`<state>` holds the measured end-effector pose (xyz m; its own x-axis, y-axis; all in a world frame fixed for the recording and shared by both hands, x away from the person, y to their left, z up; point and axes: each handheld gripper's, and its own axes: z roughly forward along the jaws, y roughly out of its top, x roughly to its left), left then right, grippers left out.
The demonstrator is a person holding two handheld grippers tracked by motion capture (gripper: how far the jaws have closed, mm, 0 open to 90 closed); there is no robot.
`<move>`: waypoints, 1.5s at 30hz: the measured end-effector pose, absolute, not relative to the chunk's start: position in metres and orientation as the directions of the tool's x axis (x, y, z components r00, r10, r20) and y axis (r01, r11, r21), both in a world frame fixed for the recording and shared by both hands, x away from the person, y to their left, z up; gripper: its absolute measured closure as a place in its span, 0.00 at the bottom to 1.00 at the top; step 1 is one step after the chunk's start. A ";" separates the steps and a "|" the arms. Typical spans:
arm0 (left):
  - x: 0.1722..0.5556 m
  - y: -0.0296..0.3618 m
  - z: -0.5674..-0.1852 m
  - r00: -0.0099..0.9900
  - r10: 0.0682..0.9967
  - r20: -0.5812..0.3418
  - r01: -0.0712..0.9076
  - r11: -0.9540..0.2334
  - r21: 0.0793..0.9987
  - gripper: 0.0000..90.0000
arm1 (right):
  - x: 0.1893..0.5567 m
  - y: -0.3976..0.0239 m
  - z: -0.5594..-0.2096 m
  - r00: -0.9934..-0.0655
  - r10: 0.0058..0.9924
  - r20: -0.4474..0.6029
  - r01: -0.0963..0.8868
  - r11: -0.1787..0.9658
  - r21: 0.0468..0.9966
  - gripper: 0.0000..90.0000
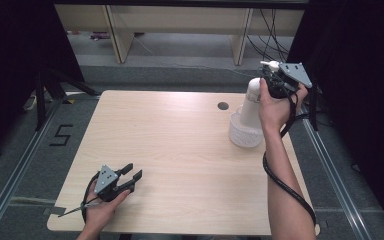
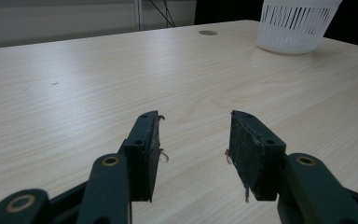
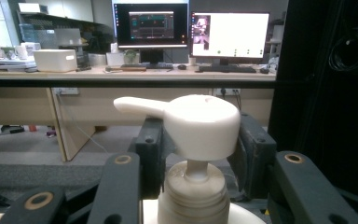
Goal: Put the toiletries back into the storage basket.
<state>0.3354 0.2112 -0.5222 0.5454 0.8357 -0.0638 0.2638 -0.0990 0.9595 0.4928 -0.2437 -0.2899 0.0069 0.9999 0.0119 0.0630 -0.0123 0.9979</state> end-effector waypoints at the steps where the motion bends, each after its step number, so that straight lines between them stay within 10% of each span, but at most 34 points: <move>1: 0.335 0.211 -0.522 0.546 0.835 -0.063 0.263 -0.100 0.960 0.58 | 0.493 -0.244 -0.291 0.010 1.000 0.005 0.062 -0.006 0.998 0.67; 45: 0.335 0.211 -0.522 0.547 0.835 -0.063 0.262 -0.099 0.960 0.58 | 0.500 -0.246 -0.332 0.015 1.000 0.015 0.153 -0.017 0.988 0.67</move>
<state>0.3353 0.2111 -0.5221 0.5465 0.8351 -0.0633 0.2623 -0.0989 0.9599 0.4995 -0.2456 -0.3315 0.0146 0.9998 0.0148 0.1528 -0.0168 0.9881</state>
